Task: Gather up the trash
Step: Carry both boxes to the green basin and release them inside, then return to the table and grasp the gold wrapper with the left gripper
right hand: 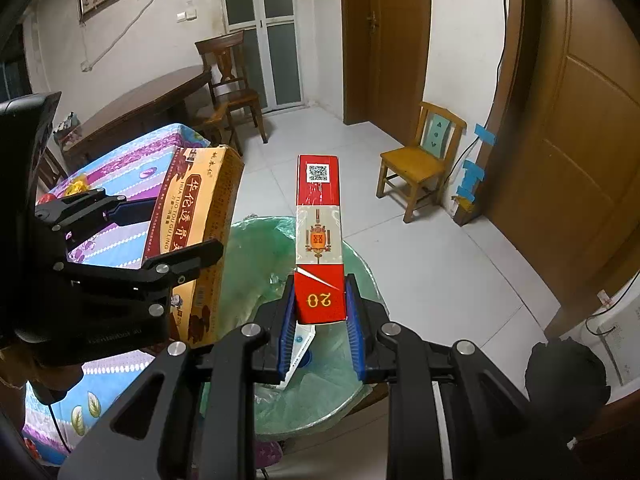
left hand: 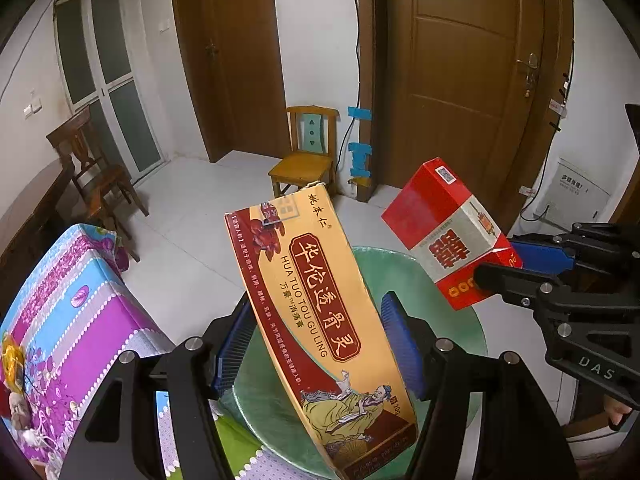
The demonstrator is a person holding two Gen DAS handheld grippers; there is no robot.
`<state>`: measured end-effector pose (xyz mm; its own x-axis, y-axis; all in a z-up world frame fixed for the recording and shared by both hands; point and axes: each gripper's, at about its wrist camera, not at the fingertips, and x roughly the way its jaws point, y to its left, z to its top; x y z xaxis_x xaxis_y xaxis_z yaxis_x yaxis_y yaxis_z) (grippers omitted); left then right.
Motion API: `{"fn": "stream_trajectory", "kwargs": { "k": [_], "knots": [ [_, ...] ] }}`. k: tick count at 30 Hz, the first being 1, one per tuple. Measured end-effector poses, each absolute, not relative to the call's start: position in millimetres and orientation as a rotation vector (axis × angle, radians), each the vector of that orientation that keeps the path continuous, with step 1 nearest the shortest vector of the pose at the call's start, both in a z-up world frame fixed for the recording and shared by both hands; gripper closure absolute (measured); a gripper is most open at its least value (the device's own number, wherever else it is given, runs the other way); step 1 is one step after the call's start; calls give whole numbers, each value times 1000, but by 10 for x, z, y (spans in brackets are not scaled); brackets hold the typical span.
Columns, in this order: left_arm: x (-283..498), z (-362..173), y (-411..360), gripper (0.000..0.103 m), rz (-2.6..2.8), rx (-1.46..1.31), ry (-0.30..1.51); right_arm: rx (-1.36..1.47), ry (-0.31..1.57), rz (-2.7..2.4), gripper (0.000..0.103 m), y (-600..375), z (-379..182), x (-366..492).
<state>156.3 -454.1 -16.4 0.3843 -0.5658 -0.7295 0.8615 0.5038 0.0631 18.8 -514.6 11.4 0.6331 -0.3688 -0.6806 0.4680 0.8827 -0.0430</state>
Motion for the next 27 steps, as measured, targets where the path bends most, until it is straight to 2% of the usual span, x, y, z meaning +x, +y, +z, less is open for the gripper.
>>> {"fn": "stream_trajectory", "kwargs": {
  "k": [16,18,20,27],
  "knots": [
    [1601,-271,-4562,38,-962,489,715,149,758,-461,81,-5168,43,251],
    [1628,-292,-4581,36,-955,487,732,147,775,-444,77,-5184,14,286],
    [1699,-325,-4586,30,-935,483,765,156,780,-464,65,-5217,-16,306],
    [1866,-353,-4450,29,-910,453,786,178,771,-466,65,-5259,-80,256]
  ]
}}
